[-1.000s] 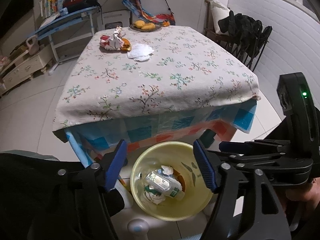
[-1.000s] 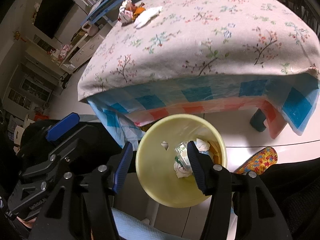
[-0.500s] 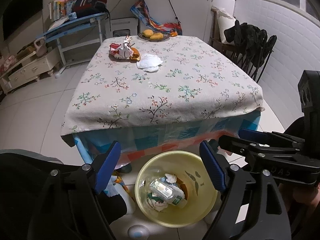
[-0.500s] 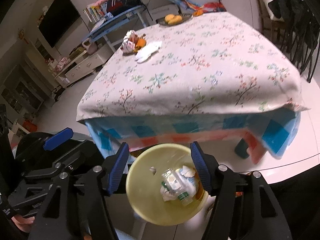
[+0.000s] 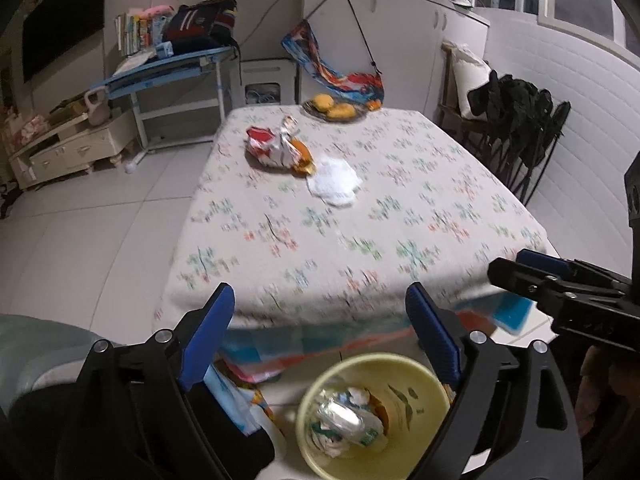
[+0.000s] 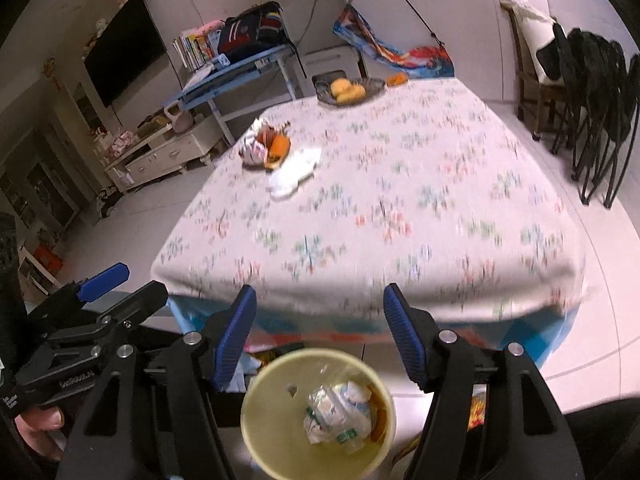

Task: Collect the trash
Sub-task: 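Move both tools back toward the snack bag on the table, then grasp the red snack bag with the left gripper while the right grasps the sweet potato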

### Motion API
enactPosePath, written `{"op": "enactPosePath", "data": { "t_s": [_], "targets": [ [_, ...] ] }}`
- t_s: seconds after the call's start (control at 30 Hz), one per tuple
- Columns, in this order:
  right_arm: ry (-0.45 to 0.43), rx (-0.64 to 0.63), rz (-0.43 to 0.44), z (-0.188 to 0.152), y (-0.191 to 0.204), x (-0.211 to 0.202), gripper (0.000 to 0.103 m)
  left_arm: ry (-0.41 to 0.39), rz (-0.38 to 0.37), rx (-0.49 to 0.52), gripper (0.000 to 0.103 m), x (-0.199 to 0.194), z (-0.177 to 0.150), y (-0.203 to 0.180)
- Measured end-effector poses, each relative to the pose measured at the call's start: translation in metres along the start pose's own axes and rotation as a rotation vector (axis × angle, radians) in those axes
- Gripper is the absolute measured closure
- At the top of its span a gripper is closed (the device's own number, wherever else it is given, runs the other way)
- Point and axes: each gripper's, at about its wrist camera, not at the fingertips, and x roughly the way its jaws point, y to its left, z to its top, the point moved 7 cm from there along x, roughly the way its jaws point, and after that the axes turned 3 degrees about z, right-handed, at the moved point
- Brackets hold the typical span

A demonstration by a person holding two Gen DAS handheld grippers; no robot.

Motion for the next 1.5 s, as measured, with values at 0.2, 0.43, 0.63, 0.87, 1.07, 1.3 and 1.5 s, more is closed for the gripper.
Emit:
{"op": "enactPosePath", "data": {
  "t_s": [0.2, 0.43, 0.63, 0.87, 1.07, 1.3, 1.5],
  "targets": [
    [0.002, -0.053, -0.004, 0.026, -0.001, 0.017, 0.039, -0.002, 0.012, -0.044, 0.018, 0.020, 0.026, 0.018],
    [0.033, -0.077, 0.006, 0.052, -0.001, 0.049, 0.039, 0.006, 0.025, -0.086, 0.017, 0.052, 0.058, 0.033],
    [0.057, -0.090, 0.017, 0.067, 0.002, 0.071, 0.039, 0.018, 0.041, -0.104, 0.017, 0.091, 0.090, 0.040],
    [0.064, -0.069, 0.021, 0.088, -0.008, 0.092, 0.039, 0.054, 0.054, -0.142, 0.017, 0.149, 0.126, 0.048],
    [0.067, -0.054, 0.024, 0.102, -0.014, 0.110, 0.039, 0.081, 0.060, -0.124, 0.017, 0.195, 0.146, 0.046],
    [0.078, -0.059, 0.038, 0.114, -0.009, 0.129, 0.039, 0.122, 0.047, -0.193, 0.024, 0.223, 0.151, 0.062],
    [0.096, -0.113, 0.049, 0.126, 0.010, 0.154, 0.039, 0.177, 0.014, -0.230, 0.043, 0.241, 0.148, 0.077]
  ]
}}
